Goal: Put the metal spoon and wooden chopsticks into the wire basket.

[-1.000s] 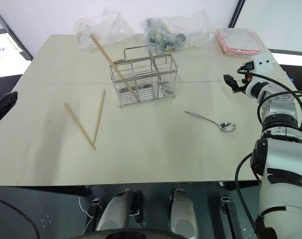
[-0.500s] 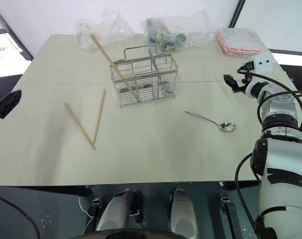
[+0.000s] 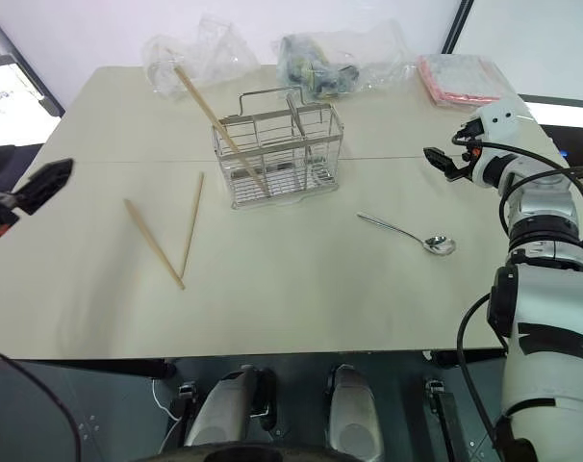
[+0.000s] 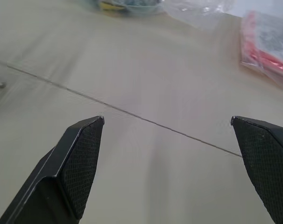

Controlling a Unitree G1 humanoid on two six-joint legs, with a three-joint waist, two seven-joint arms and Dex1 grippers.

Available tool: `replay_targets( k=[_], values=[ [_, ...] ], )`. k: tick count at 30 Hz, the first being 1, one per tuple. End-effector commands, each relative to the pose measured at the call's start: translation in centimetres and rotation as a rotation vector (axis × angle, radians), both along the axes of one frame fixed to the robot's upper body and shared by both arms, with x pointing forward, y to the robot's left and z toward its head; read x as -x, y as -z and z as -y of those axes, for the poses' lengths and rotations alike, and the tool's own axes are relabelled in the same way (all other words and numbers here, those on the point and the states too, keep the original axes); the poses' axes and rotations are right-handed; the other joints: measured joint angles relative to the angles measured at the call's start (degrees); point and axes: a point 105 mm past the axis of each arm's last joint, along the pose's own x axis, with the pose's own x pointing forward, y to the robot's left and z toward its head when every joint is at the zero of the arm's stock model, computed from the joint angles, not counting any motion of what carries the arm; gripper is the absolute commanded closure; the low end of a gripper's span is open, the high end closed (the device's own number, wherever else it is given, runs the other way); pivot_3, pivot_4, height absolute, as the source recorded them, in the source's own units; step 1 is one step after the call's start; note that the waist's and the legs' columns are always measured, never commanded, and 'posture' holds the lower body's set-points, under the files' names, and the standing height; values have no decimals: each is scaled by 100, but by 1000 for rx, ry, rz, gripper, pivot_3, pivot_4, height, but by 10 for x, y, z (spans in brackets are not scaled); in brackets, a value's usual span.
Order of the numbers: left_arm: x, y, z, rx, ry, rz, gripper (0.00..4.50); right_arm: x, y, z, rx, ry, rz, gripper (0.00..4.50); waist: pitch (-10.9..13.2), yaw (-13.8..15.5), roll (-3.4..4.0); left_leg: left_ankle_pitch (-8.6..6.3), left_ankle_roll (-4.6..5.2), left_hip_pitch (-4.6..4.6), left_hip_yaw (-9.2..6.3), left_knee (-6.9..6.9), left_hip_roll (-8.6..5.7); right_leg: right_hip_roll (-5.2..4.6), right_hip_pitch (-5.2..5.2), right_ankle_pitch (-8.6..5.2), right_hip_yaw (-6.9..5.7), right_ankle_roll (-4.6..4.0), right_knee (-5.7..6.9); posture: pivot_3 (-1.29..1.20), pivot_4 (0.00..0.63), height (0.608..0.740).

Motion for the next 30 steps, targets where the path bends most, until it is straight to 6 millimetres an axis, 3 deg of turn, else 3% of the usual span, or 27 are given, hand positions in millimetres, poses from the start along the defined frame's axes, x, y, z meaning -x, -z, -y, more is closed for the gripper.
replay_targets(
  k=[1, 7, 10, 21, 28, 30],
  values=[
    [15, -3, 60, -75, 296, -20, 0, 10, -30, -20, 120, -227, -4, 46, 0, -9, 0, 0, 0, 2, 0, 0, -1, 0, 1, 0, 1, 0, -1, 0, 150, 699],
    [28, 6, 110, -91, 572, -92, 0, 43, -5, -38, 264, -567, -294, 46, 0, -5, 1, 1, 1, 7, -1, -2, 1, 6, 3, 0, 3, 0, 4, 0, 150, 699],
    [28, 8, 123, -88, 653, -118, 0, 52, 14, -38, 292, -623, -402, 46, 0, 12, 0, 2, 0, 8, -1, 0, -3, 4, 7, 0, 3, 1, 4, 0, 150, 699],
    [29, 3, 137, -137, 763, -140, 0, 58, 64, -33, 287, -568, -539, 46, 0, 10, 0, 4, -2, 10, 0, 1, -4, 5, 9, 0, 4, 0, 3, 0, 150, 699],
    [26, -1, 135, -145, 750, -127, 0, 50, 75, -40, 297, -524, -549, 46, -1, 7, -2, 5, -4, 11, -2, 1, -4, 6, 11, 0, 4, 1, 3, 0, 150, 699],
    [25, -2, 135, -148, 745, -124, 0, 49, 77, -42, 299, -524, -552, 581, -1, 7, -3, 5, -4, 16, -3, 1, -4, 7, 16, 0, 3, 1, 2, 0, 150, 699]
  ],
)
